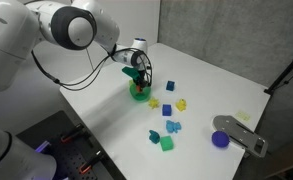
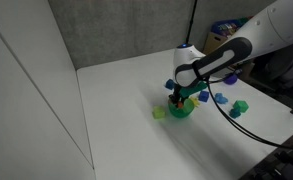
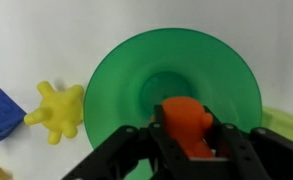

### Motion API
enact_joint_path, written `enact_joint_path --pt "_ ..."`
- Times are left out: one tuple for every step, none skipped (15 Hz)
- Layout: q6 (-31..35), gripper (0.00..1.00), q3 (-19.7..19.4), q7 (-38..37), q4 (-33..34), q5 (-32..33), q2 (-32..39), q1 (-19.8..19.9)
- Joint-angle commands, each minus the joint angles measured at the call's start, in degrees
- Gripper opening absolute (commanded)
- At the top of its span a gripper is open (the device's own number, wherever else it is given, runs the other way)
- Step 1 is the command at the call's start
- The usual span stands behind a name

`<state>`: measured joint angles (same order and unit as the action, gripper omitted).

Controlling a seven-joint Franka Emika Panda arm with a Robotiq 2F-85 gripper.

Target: Pick up the orange toy from the green bowl and put it on the table

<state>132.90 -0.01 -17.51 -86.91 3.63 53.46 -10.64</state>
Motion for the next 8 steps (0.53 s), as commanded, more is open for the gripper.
enact_joint_path --pt "-4.61 0.14 -0.42 0.86 0.20 -0.77 -4.36 0.06" --pt "-5.50 0.14 -0.68 0.86 0.37 -0.54 -5.19 0.16" --pt "-6.38 0.14 -1.09 0.74 0.55 -0.31 -6.00 0.34" --pt "-6.96 0.14 -1.55 0.55 0.62 -0.16 -6.68 0.57" --pt "-7.35 0.14 -2.20 0.37 0.58 0.17 -7.24 0.78" --pt "-7.59 0.14 -2.92 0.09 0.46 0.42 -7.77 1.05" --pt "-7.41 0.14 -3.77 -0.35 0.29 0.59 -8.24 1.43" --pt "-7.25 0.14 -4.54 -0.73 0.08 0.55 -8.72 1.92"
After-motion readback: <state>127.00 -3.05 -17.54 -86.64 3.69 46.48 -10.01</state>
